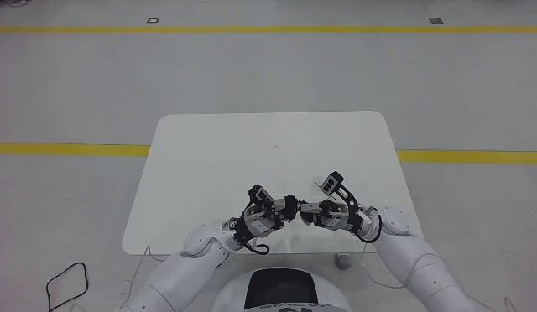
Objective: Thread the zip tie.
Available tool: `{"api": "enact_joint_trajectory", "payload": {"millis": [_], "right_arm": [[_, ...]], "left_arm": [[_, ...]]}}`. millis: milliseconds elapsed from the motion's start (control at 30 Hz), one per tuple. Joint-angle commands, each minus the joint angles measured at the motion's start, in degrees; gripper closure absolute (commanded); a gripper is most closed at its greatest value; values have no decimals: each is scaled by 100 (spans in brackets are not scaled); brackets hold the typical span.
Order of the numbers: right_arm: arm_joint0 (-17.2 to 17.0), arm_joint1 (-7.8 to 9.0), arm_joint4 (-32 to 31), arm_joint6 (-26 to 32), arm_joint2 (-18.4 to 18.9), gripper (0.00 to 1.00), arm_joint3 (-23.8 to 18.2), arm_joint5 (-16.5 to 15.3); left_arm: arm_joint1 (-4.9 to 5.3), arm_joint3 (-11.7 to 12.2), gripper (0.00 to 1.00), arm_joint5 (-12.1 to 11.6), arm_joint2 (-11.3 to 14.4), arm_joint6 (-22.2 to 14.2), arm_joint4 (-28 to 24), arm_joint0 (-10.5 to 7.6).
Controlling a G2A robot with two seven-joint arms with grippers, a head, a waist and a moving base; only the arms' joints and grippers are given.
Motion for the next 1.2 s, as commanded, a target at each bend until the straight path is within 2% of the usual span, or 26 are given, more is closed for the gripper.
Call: {"api": "enact_joint_trajectory", "payload": {"millis": [0, 1167], "right_arm": [[1, -3, -4, -3, -1, 100, 8, 0], [61, -65, -94, -45, -37, 100, 146, 45]], "left_arm": [[0, 0, 100, 0, 0, 0, 0, 0], [0, 0, 100, 0, 0, 0, 0, 0]]}}
